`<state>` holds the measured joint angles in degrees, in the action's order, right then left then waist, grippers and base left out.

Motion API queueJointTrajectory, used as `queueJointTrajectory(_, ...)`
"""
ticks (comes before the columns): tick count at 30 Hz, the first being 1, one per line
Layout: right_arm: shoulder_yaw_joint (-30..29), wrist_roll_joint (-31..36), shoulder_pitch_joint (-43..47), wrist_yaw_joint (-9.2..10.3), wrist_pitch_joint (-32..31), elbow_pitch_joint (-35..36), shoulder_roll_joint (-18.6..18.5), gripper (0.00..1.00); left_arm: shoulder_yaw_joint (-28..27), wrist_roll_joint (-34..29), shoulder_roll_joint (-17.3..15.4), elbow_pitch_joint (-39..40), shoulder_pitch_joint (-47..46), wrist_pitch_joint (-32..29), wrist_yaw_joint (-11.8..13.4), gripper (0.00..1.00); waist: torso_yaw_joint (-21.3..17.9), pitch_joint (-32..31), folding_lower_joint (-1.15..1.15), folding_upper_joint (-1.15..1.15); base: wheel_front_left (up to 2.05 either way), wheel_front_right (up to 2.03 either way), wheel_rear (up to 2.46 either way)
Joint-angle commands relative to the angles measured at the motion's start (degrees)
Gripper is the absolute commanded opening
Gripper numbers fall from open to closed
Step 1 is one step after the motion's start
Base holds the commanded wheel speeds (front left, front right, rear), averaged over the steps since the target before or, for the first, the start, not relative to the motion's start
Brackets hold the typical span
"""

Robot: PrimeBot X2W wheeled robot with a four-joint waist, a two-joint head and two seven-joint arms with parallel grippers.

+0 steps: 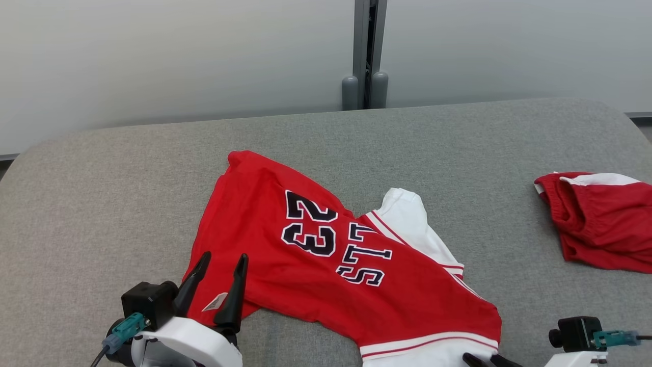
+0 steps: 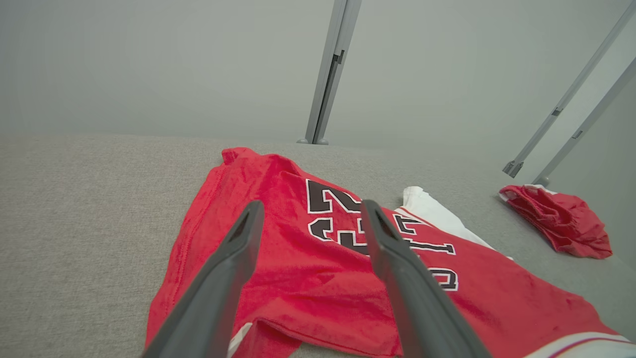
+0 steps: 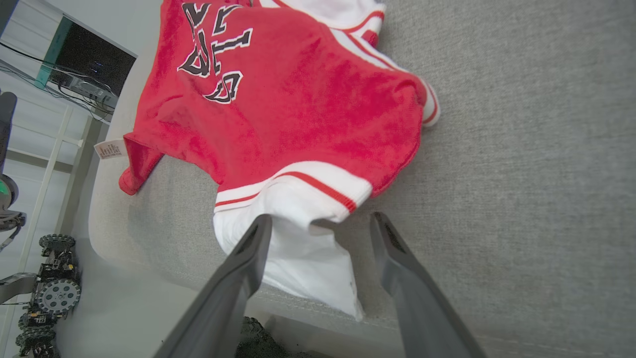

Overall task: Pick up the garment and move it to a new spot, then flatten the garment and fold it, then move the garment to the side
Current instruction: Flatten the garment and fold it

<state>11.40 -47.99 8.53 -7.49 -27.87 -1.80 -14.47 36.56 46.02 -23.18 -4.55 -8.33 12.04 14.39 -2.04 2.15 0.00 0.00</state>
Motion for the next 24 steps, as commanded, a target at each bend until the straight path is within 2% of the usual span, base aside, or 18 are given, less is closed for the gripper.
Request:
queueJointTrajectory(1,-0.73,1.28,0.59,-0.02,-0.39,0.59,0.06,1.00,0.06,0.24,-0.33,-0.16,-0.21,-0.11,0.00,1.00,0.18,0.00,0.00,0.00,0.00,0.00,0.00)
queueJointTrajectory(11,-8.10,7.55,-0.40,-0.02,2.61,2.10,2.80,1.00,0.30,0.21,-0.52,-0.11,-0.34,-0.01,0.00,1.00,0.92,0.40,0.00,0.00,0.00,0.00,0.00)
queueJointTrajectory(15,-9.09,8.59,-1.70,-0.02,2.58,1.84,3.39,1.00,0.37,0.12,-0.48,0.04,-0.74,-0.06,-0.02,1.00,1.08,0.84,0.00,0.00,0.00,0.00,0.00)
queueJointTrajectory(24,-10.29,11.16,-8.07,-0.02,-1.17,-5.97,4.05,1.00,0.47,-0.07,-0.50,0.18,-1.79,-0.20,-0.02,1.00,1.70,2.58,0.00,0.00,0.00,0.00,0.00)
